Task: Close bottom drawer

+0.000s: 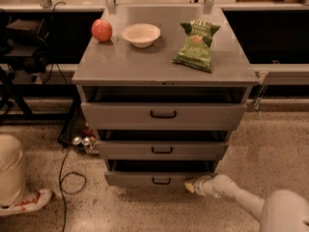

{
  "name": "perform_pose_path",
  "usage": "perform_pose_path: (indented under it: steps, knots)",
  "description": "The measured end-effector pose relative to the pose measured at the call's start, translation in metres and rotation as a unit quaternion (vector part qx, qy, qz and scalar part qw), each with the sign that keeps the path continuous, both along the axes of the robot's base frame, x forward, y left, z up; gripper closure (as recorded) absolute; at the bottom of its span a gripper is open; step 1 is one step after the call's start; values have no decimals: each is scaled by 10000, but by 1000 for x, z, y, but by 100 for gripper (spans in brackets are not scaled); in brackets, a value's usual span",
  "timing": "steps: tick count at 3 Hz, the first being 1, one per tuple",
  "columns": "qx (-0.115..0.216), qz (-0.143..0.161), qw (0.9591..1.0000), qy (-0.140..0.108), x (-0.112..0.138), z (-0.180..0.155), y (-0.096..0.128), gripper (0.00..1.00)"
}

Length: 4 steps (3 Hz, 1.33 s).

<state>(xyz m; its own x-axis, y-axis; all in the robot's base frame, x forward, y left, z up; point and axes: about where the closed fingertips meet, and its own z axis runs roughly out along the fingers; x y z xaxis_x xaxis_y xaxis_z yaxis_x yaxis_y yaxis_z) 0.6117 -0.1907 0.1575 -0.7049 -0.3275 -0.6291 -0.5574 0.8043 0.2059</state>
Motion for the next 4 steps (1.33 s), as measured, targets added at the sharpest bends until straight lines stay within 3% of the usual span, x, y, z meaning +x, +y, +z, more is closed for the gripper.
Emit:
perform_pose_path:
  steps: [2,3,4]
  knots:
    - [98,125,9997,-211,34,4,20,100]
    - [98,159,9994,-280,36,7,23,100]
    - [104,154,9997,-187,15,4,19,100]
